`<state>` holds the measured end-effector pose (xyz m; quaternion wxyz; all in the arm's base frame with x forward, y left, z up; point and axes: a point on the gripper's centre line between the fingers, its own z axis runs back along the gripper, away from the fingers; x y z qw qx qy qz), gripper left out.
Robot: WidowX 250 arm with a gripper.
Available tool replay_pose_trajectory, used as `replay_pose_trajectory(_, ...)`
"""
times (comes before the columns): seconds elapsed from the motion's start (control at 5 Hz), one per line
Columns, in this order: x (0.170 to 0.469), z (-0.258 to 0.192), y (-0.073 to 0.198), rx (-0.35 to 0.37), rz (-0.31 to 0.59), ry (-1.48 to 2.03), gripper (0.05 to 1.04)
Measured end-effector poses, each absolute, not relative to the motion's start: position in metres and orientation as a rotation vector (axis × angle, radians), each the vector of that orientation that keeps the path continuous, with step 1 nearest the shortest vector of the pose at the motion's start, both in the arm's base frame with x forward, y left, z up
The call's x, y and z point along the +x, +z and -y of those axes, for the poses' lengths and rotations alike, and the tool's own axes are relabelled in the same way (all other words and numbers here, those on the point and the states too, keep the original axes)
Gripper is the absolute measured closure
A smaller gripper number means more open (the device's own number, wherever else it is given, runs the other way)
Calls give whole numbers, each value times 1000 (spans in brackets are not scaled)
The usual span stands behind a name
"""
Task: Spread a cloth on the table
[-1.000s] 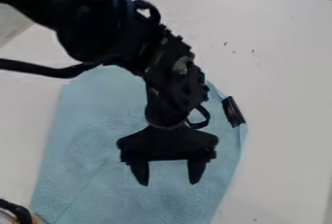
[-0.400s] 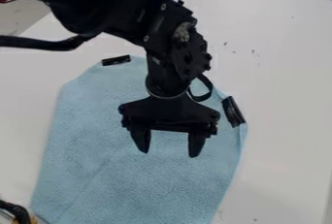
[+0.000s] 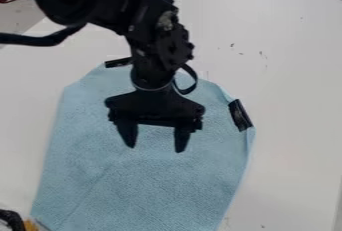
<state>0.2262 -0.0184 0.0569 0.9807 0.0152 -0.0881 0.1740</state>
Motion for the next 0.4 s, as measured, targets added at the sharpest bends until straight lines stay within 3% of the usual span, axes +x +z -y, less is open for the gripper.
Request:
replay_pose_trajectory(0.2,217,-7,61,41,182,389,84)
replay_pose_trajectory(0.4,196,-1,52,30,170,432,84)
